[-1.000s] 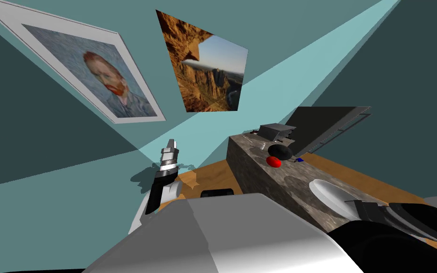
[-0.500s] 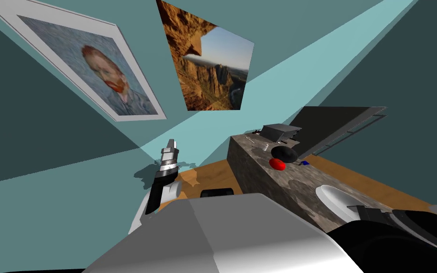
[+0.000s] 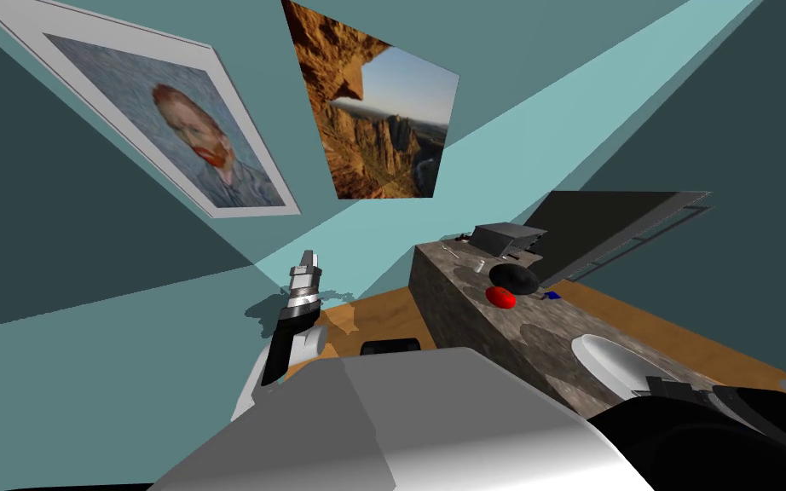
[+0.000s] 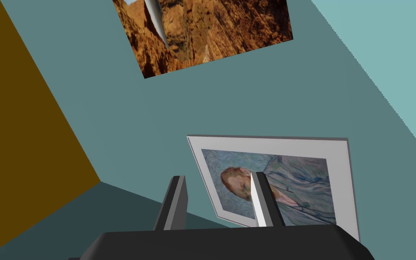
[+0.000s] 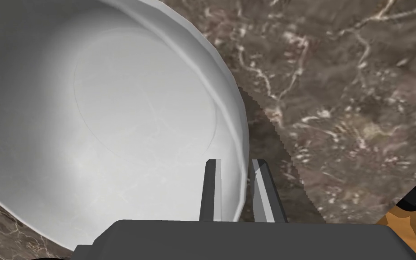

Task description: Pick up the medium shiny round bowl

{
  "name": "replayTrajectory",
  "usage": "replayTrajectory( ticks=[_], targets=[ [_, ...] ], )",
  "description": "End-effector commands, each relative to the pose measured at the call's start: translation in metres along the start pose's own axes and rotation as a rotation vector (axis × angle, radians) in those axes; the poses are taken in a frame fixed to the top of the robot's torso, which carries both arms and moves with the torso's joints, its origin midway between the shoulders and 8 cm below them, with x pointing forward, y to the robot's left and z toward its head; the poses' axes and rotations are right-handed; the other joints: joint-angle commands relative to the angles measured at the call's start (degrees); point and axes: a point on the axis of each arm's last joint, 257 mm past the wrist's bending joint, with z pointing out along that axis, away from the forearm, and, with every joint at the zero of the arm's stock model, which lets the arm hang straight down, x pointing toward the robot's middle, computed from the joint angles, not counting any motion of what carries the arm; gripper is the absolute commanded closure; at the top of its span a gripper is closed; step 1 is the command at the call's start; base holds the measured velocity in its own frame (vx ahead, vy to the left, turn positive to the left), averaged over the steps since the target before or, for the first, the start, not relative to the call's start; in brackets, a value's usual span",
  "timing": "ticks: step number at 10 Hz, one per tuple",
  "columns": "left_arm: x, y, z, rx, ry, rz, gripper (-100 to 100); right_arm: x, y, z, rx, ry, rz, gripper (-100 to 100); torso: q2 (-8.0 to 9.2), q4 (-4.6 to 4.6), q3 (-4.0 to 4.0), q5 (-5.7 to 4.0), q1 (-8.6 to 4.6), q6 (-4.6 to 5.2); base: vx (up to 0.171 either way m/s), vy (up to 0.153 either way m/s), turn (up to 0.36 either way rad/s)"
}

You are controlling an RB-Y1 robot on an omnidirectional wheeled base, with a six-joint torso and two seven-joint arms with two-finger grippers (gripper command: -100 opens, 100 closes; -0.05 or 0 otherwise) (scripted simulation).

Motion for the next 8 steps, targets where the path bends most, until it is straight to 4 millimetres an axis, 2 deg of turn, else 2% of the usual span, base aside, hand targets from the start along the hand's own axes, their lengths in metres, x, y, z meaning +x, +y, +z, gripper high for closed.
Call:
replayTrajectory(
  ticks=[1,2,3,4,6,7,8],
  targets=[
    [0.0,0.0,0.0,0.0,0.0,0.0,0,0.0,0.0,0.0,0.0,0.0,0.0,100,0.0,0.0,0.0,0.0,0.0,0.0,0.0,0.0,0.0],
    [0.0,0.0,0.0,0.0,0.0,0.0,0,0.0,0.0,0.0,-0.001,0.0,0.001,100,0.0,0.0,0.0,0.02,0.02,0.0,0.0,0.0,0.0],
    [0.0,0.0,0.0,0.0,0.0,0.0,0,0.0,0.0,0.0,-0.001,-0.001,0.001,0,0.01,0.0,0.0,0.04,0.04,-0.01,0.0,0.0,0.0],
    [0.0,0.0,0.0,0.0,0.0,0.0,0,-0.008,-0.006,-0.006,0.003,-0.003,-0.011,100,0.01,0.0,0.01,0.06,0.05,-0.01,-0.006,0.015,-0.103],
    [0.0,0.0,0.0,0.0,0.0,0.0,0,-0.022,-0.018,-0.02,0.006,-0.01,-0.035,100,0.06,0.01,0.04,0.14,0.24,0.03,-0.01,0.034,-0.125],
    [0.0,0.0,0.0,0.0,0.0,0.0,0,-0.016,-0.013,-0.017,0.006,-0.006,-0.026,100,0.08,0.03,0.05,0.21,0.31,0.02,-0.008,0.016,-0.027],
    [0.0,0.0,0.0,0.0,0.0,0.0,0,-0.016,-0.014,-0.018,0.005,-0.007,-0.028,0,0.07,0.02,0.05,0.16,0.26,-0.01,0.0,0.0,0.0]
  ],
)
